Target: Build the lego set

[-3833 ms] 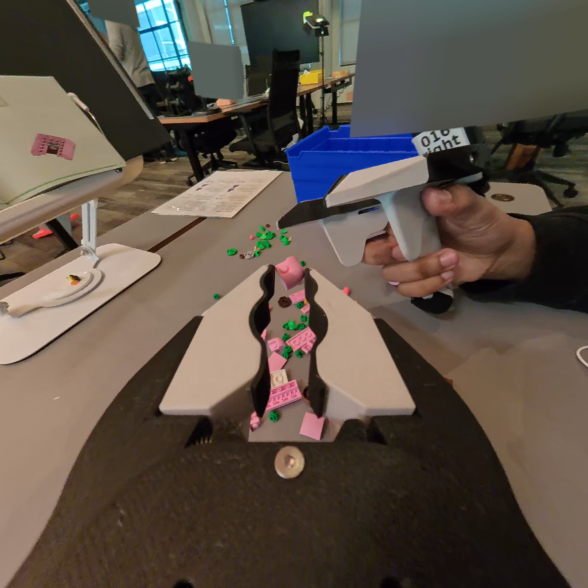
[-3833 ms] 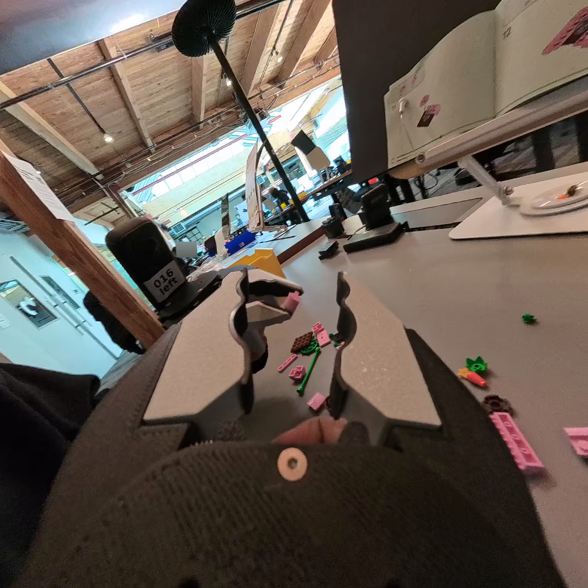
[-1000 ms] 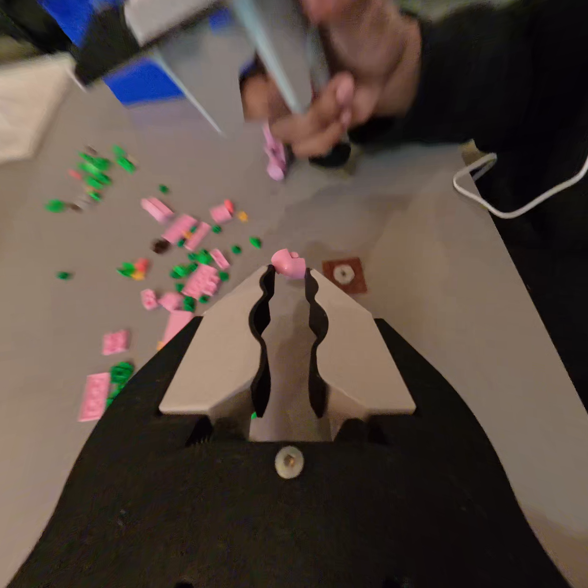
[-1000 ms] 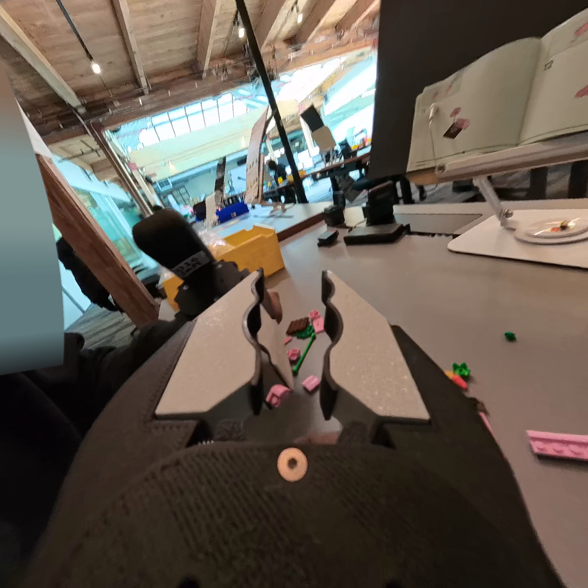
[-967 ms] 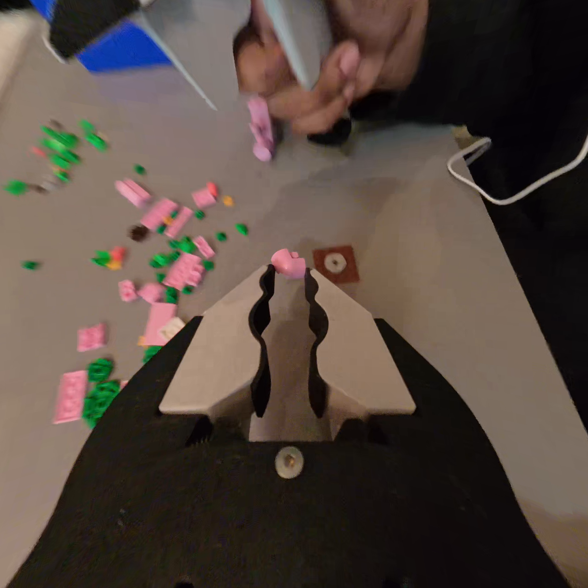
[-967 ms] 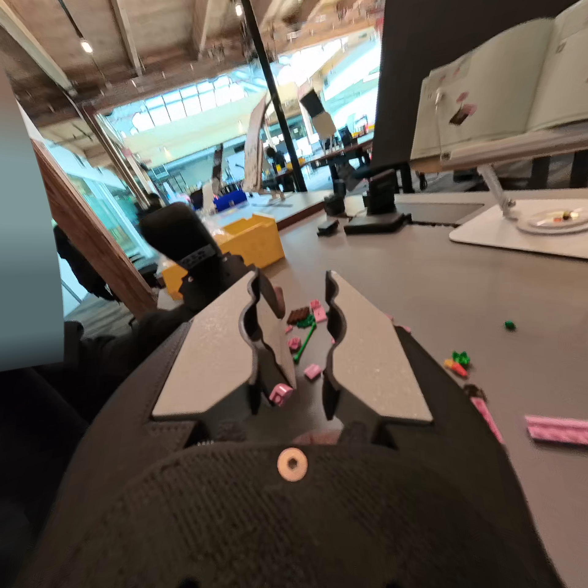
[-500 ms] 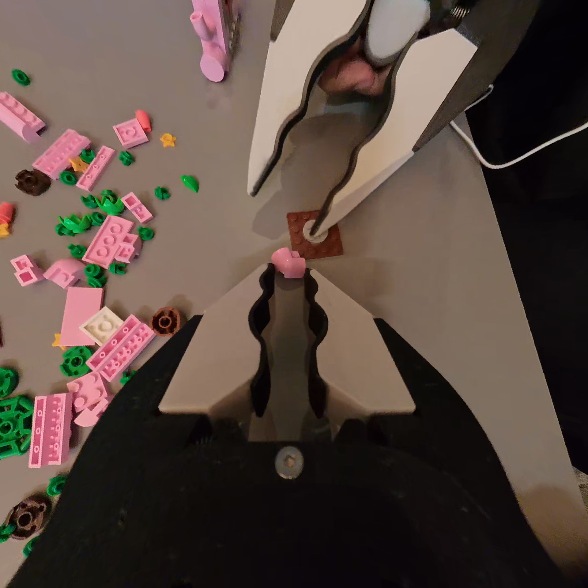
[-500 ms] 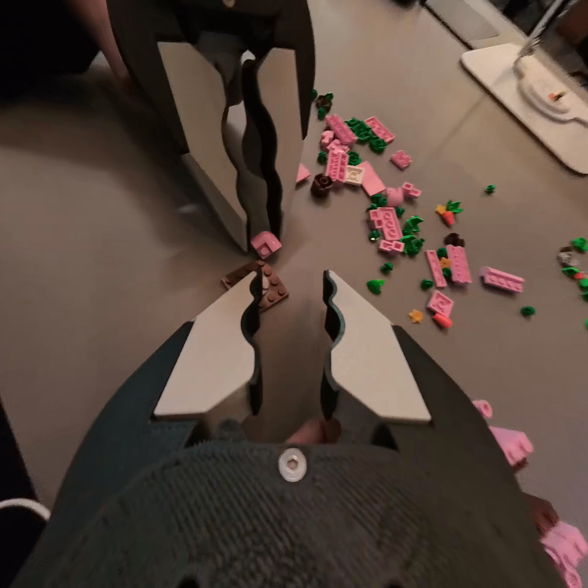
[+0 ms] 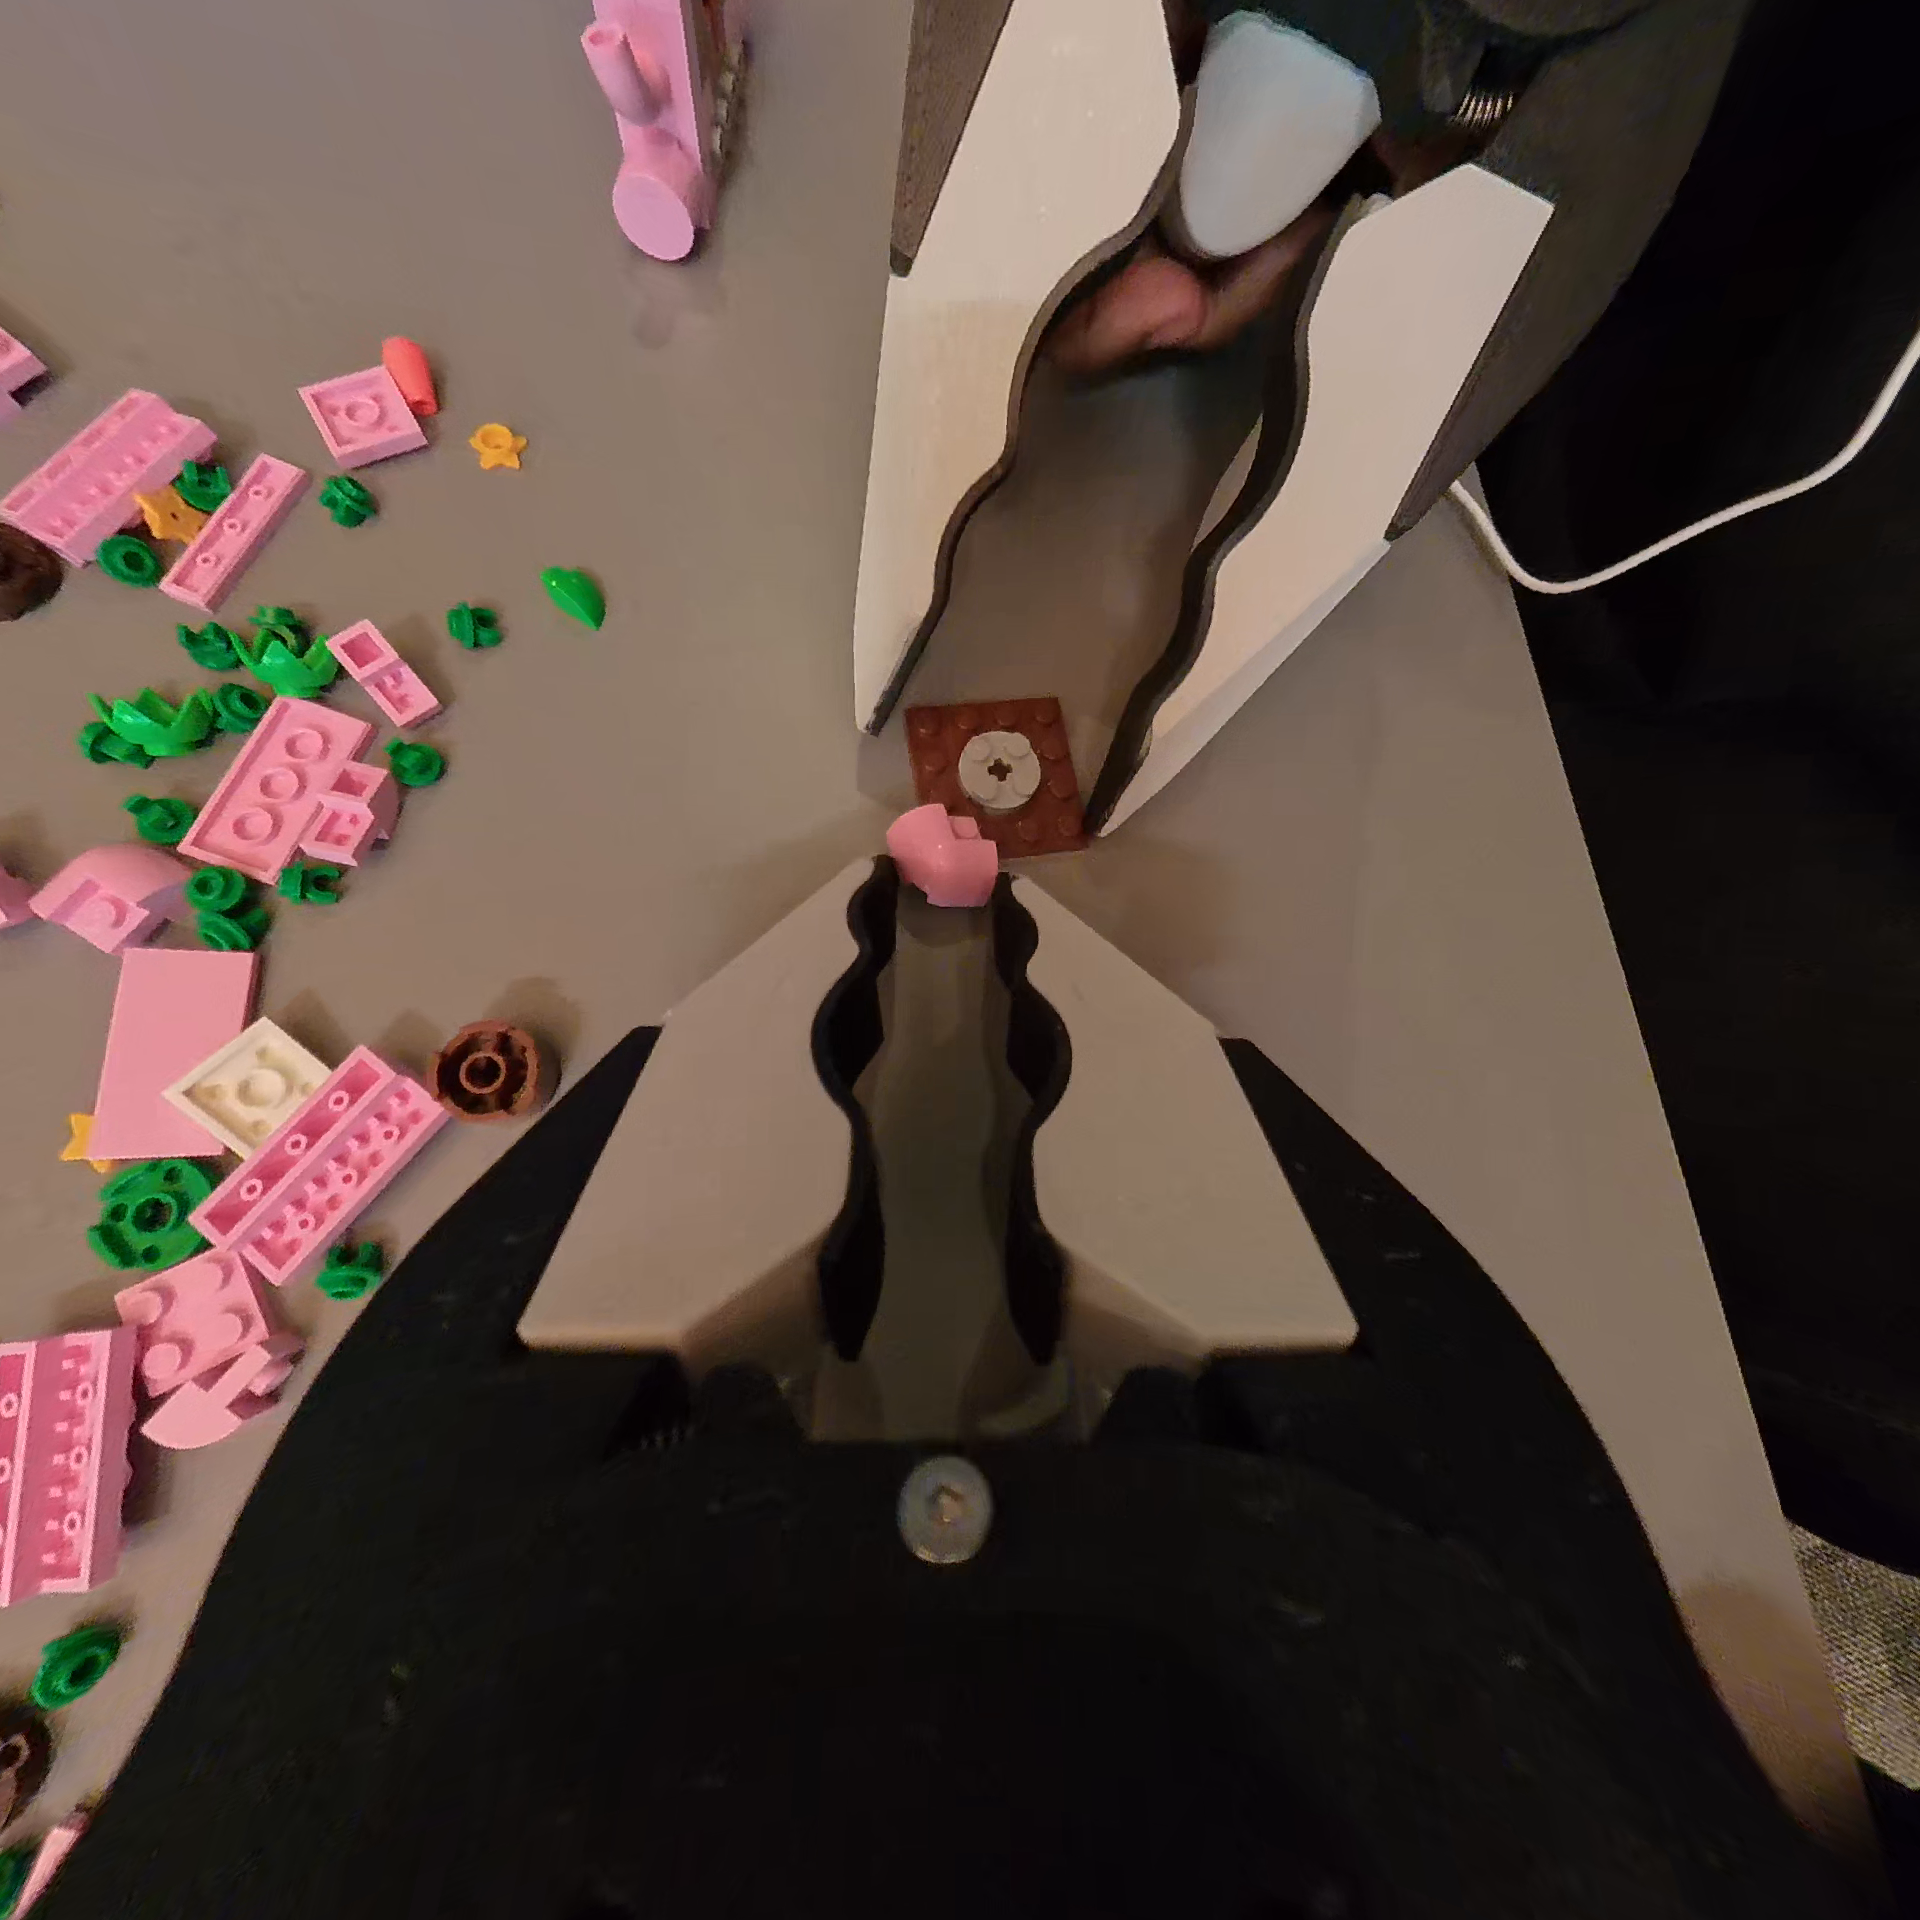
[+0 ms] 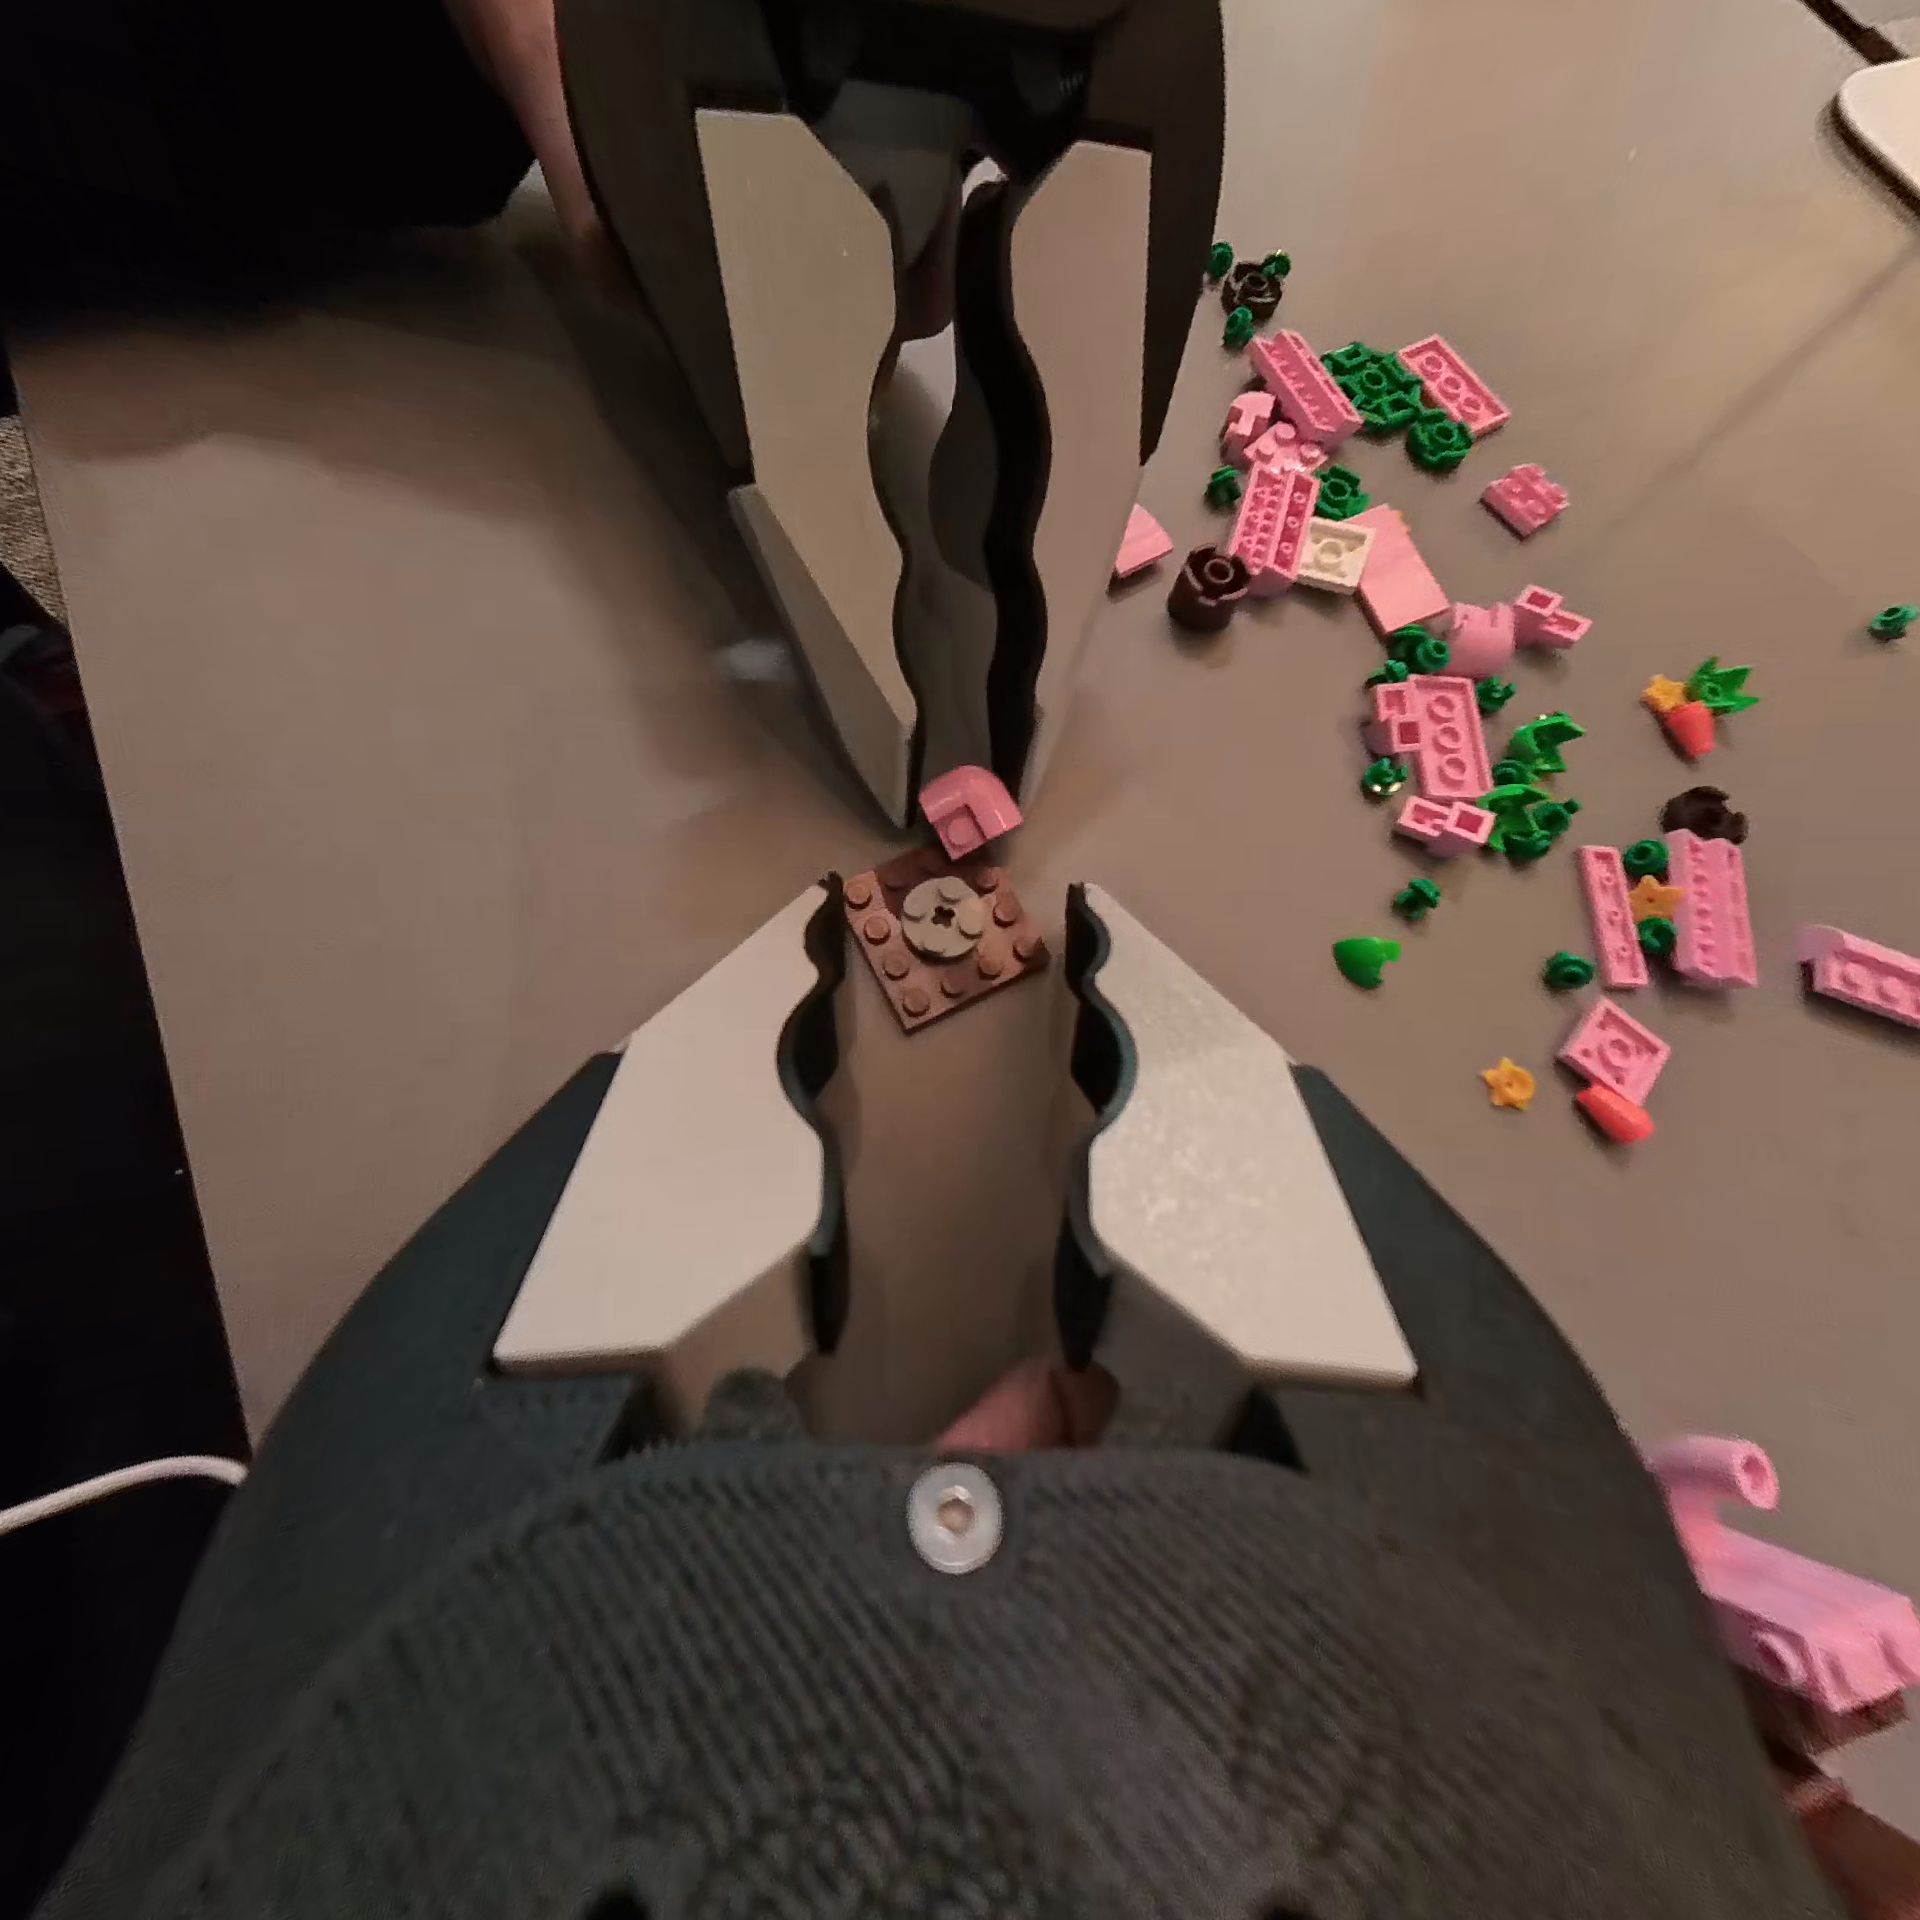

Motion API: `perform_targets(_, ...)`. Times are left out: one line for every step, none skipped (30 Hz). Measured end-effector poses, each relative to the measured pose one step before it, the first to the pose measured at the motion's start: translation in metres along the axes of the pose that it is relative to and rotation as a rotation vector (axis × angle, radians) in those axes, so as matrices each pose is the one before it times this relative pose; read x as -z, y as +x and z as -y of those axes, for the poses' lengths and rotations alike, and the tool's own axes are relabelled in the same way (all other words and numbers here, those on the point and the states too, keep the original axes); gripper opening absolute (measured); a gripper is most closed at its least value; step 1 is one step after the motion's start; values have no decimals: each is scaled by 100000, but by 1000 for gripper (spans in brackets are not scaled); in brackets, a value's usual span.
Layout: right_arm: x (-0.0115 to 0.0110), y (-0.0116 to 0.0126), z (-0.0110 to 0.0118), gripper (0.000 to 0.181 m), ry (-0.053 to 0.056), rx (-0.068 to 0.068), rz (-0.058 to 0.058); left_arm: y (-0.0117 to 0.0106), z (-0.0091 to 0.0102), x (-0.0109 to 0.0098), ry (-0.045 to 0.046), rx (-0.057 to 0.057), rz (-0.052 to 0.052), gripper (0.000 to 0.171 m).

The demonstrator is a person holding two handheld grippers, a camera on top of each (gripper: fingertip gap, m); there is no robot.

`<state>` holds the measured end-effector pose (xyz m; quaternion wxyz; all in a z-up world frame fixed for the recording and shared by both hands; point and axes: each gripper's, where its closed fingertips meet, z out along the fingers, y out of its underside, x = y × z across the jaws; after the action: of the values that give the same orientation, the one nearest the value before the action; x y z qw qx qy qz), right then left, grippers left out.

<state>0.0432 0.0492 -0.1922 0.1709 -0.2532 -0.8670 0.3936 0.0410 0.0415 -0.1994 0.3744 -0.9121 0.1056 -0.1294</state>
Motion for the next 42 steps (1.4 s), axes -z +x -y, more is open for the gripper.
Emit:
perform_targets(-9, -2, -10, 42, -89, -493, 398, -8, 7, 2, 18, 151, -93, 17)
perform_targets(-11, -19, -25, 42, -163, -365, 477, -46, 2, 2, 55, 349, 63, 17)
perform_targets(-9, -18, -3, 41, -53, -242, 378, -40, 7, 13, 90, 331, 47, 17)
perform_targets(0, -15, -6, 41, -30, -180, 273, -45, 10, 8, 104, 350, 157, 17)
perform_targets(-13, -21, -8, 41, -45, -101, 214, -13, -1, 17, 70, 334, -55, 17)
perform_targets(2, -5, -4, 41, -13, -43, 114, -2, 4, 9, 54, 213, -149, 17)
perform_targets(1, -11, -1, 40, -10, -49, 51, 9, -5, 5, 17, -1, -45, 17)
perform_targets(-2, 9, -2, 40, -21, -92, 47, 11, 0, -8, -14, -134, 59, 17)
perform_targets(-2, 4, -2, 41, -18, -122, 68, 9, -6, -2, -13, -189, 66, 18)
perform_targets(-7, 5, 1, 41, -25, -157, 102, -17, 10, 3, 12, -77, 162, 18)
perform_targets(-1, 6, -4, 41, -19, -191, 121, -35, 9, 15, 119, 47, 258, 20)
perform_targets(1, 7, -7, 41, -38, -200, 109, -41, 18, 13, 143, 167, 206, 21)
perform_targets(-1, 11, -3, 41, -16, -199, 79, -38, 6, 8, 113, 175, 175, 22)
perform_targets(-7, 15, -11, 41, -18, -178, 55, -19, 10, 14, 84, 68, 68, 23)
perform_targets(-6, 14, 1, 41, -24, -145, 41, -9, 12, 8, 82, -4, 90, 24)
perform_targets(3, 18, -6, 41, -9, -132, 4, 2, -1, 4, 40, -32, -14, 25)
perform_targets(-3, 7, 1, 41, -4, -134, 38, -8, -2, 1, -14, -49, 35, 25)
perform_targets(3, 6, -5, 41, -5, -144, 87, -1, -2, -4, -24, -103, 91, 25)
perform_targets(-2, -8, -2, 41, -23, -132, 152, 1, -3, -4, -36, -112, 73, 25)
perform_targets(-1, 6, -3, 41, -15, -134, 148, 25, -4, 0, -38, -128, -179, 24)
perform_targets(-3, -10, 1, 41, -1, -110, 171, 8, 1, -3, -1, -74, -24, 23)
perform_targets(8, -15, -8, 41, -2, -85, 207, 0, -1, 4, 43, -63, -10, 22)
perform_targets(-3, 1, 2, 40, 2, -112, 95, 14, 12, 7, 86, -67, -104, 21)
perform_targets(-1, 0, -4, 38, -35, -91, 110, 3, 5, 3, 90, -2, -72, 21)
perform_targets(-12, -6, -7, 37, -46, -81, 116, -1, 16, 8, 115, -3, -29, 21)
perform_targets(0, 8, -5, 34, -43, -109, 45, -2, 18, 18, 123, -66, 45, 21)
perform_targets(-5, -2, -1, 34, -44, -114, 176, -20, 11, -8, 71, -95, 162, 21)
perform_targets(-7, -24, -10, 32, -30, -86, 283, -28, 14, 1, 45, -86, 235, 21)
perform_targets(0, -24, -5, 32, -45, -84, 286, -39, 26, -8, 79, -55, 309, 20)
perform_targets(-18, -13, -2, 31, -36, -82, 226, -51, 23, 2, 118, -5, 304, 19)
perform_targets(3, -17, -5, 31, -20, -77, 181, -29, 20, 6, 143, 10, 178, 18)
perform_targets(-2, -4, 0, 31, -13, -75, 146, -35, 25, 20, 184, 24, 189, 17)
perform_targets(-2, 4, 0, 31, -9, -75, 95, -7, 25, 4, 180, -10, 4, 17)
perform_targets(2, -2, -3, 31, -8, -70, 81, 3, 27, 11, 136, -35, -2, 17)
perform_targets(-8, -1, 6, 31, -7, -76, 87, -8, 22, -3, 97, -102, 84, 17)
perform_targets(-9, 1, -7, 31, -9, -103, 100, -10, 29, -10, 103, -66, 95, 17)
perform_targets(2, -7, -2, 31, -3, -89, 103, -2, 16, -14, 58, -8, 62, 17)
perform_targets(2, -9, -3, 31, -6, -39, 141, -13, -1, -18, -93, 49, -22, 17)
perform_targets(-11, -23, 9, 31, -1, 44, 205, 11, -25, -15, -173, 32, -121, 17)
perform_targets(-8, -16, -6, 31, -4, 69, 47, 1, -21, -23, -197, 78, 25, 17)
perform_targets(0, -3, 0, 31, -2, 21, 33, -12, -30, -12, -207, 52, 50, 17)
perform_targets(0, -11, 0, 31, 3, -7, 76, -10, -21, -29, -254, -4, 108, 17)
